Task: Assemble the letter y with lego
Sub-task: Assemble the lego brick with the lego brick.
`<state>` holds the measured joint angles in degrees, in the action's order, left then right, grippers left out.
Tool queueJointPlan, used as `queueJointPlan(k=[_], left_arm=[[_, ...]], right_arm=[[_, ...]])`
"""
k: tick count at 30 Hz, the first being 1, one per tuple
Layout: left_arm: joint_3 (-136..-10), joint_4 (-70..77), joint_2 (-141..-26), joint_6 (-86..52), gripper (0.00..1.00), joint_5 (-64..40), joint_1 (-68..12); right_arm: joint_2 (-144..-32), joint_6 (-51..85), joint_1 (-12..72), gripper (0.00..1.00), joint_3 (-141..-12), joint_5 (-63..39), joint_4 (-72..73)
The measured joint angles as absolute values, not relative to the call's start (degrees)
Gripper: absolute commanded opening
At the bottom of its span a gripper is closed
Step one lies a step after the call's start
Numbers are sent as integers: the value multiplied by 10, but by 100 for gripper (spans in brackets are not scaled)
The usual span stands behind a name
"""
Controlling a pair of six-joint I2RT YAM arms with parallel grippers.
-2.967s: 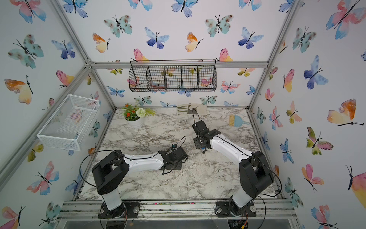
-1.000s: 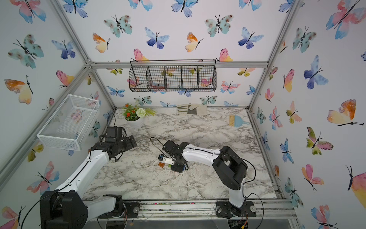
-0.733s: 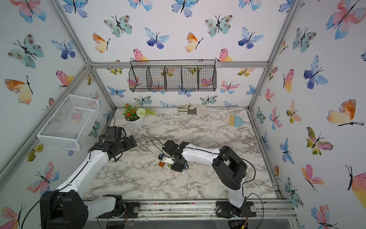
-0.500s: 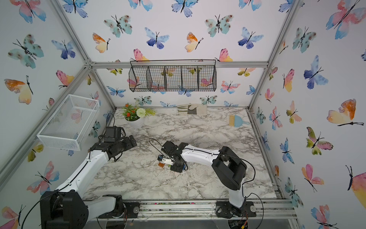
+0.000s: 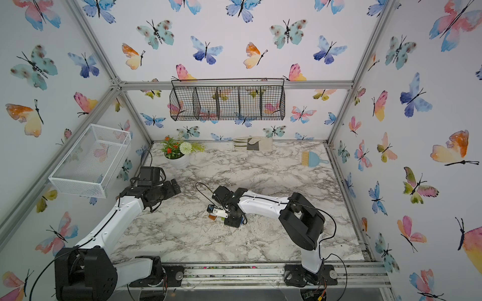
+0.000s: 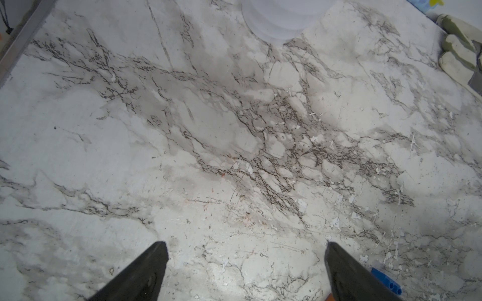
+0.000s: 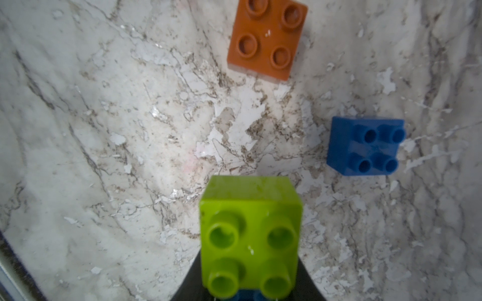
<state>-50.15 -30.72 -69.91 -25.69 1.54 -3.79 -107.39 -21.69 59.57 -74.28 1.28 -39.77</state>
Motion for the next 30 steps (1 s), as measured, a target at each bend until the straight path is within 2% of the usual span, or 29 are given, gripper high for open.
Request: queueJointPlan(k=[30], left_arm=[[-502,-307,-699,-257,95,8,-34]], right_arm=[[-1065,-221,597,13,-721,17,-383]])
